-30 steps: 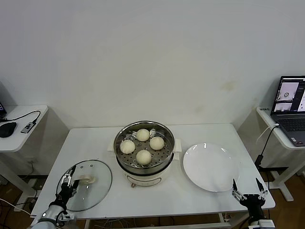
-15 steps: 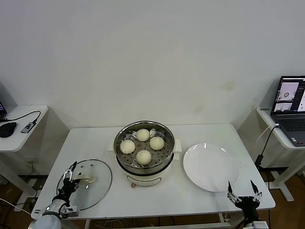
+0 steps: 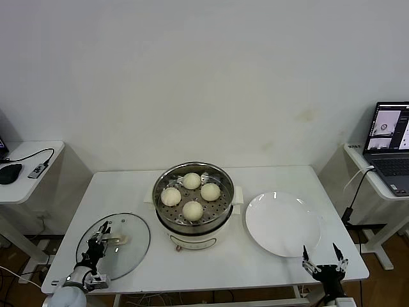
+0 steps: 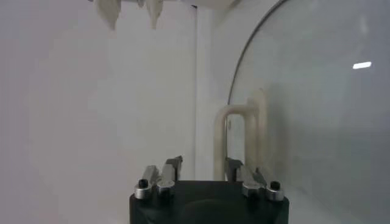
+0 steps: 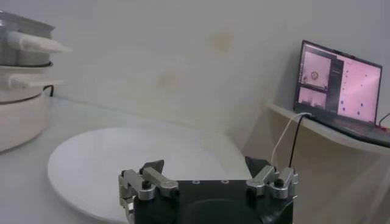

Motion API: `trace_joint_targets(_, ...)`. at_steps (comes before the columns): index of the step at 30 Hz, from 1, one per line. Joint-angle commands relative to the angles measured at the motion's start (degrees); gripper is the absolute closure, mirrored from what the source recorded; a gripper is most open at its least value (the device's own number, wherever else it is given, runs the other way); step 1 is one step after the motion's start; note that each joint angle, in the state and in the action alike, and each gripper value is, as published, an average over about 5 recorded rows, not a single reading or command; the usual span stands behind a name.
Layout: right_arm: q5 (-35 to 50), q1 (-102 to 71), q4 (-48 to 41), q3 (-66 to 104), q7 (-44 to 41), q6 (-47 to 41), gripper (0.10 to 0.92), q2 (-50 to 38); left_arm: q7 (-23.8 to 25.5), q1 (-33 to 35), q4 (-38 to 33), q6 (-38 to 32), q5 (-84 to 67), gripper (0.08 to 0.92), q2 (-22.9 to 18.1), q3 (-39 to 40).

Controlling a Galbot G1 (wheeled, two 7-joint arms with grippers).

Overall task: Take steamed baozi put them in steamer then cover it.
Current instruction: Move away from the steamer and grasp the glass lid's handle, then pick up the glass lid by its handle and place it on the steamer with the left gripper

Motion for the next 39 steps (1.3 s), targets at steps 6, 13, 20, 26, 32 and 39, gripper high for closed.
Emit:
trace_joint_targets(6, -0.64, -0.21, 0.19, -0.34, -0.07, 0.20, 0.203, 0.14, -2.26, 0.12, 0.52, -1.90, -1.75, 0.794, -0.23, -0.37)
trace_joint_targets(13, -1.28, -0.45, 0.49, -0.83, -0.15, 0.39, 0.203, -0.02, -3.54, 5.15, -7.33, 0.29, -2.42, 0.847, 0.77, -2.45)
trace_joint_targets(20, -1.68, -0.85, 1.36, -1.75, -0.26, 0.42, 0.203, -0.41, -1.67, 8.94, -18.46, 6.08, -2.96, 0.847, 3.54, -5.93)
trace_joint_targets(26, -1.76, -1.42, 2.13, -2.25, -0.37, 0.58, 0.203, -0.95, 3.28, 8.84, -23.89, 9.34, -7.46, 0.847, 8.11, -8.91)
trace_joint_targets(32, -2.09, -1.62, 2.26, -2.45, -0.37, 0.74, 0.203, -1.19, 7.50, 5.96, -27.55, 11.41, -11.74, 0.847, 13.41, -9.02)
trace_joint_targets(39, -3.07, -1.66, 2.25, -2.88, -0.38, 0.99, 0.203, -0.76, 11.05, 0.82, -30.61, 14.27, -16.75, 0.847, 19.25, -4.49)
